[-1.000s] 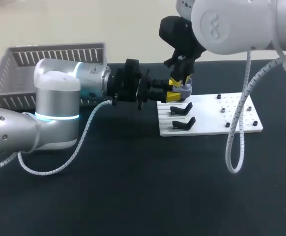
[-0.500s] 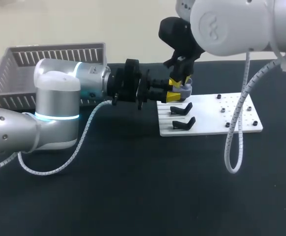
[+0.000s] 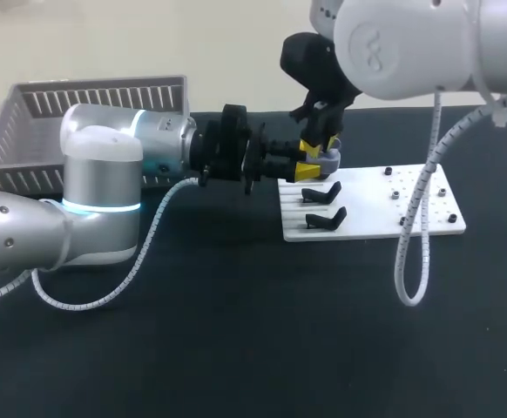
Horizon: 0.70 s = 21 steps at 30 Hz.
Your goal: Pick up each earbud case from the left stands, insert the matching earbuds, close the lid, and place the case in the box.
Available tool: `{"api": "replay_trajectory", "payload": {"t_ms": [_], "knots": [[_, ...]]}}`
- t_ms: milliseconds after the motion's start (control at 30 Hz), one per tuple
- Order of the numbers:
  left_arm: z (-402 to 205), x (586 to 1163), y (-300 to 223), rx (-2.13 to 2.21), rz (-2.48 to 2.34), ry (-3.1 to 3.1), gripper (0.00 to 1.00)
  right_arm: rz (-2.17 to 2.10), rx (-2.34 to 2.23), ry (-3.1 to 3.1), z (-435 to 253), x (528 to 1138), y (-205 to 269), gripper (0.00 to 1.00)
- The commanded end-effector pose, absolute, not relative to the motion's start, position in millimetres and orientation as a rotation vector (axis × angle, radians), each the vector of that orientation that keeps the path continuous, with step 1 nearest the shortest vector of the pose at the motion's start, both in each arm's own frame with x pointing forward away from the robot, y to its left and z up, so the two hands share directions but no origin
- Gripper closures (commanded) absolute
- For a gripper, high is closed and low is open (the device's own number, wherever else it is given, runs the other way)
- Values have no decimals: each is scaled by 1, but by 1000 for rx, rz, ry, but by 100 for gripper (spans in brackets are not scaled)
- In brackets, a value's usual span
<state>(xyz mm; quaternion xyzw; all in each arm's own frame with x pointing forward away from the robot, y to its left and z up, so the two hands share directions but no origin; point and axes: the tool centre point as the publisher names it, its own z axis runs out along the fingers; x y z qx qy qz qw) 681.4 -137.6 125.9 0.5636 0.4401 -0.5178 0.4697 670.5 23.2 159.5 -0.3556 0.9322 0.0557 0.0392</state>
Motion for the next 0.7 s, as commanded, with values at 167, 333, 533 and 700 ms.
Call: {"api": "replay_trajectory", "payload": {"t_ms": [167, 333, 533, 700], "knots": [[125, 680, -137, 1377, -1265, 1077, 100, 186, -1101, 2838, 179, 662, 24, 0], [125, 680, -137, 1377, -1265, 1077, 100, 190, -1078, 2803, 196, 659, 20, 0], [125, 680, -137, 1377, -1265, 1077, 100, 94, -898, 2783, 196, 682, 3, 0], [125, 680, -137, 1377, -1265, 1077, 100, 12, -670, 2720, 194, 702, -11, 0]]}}
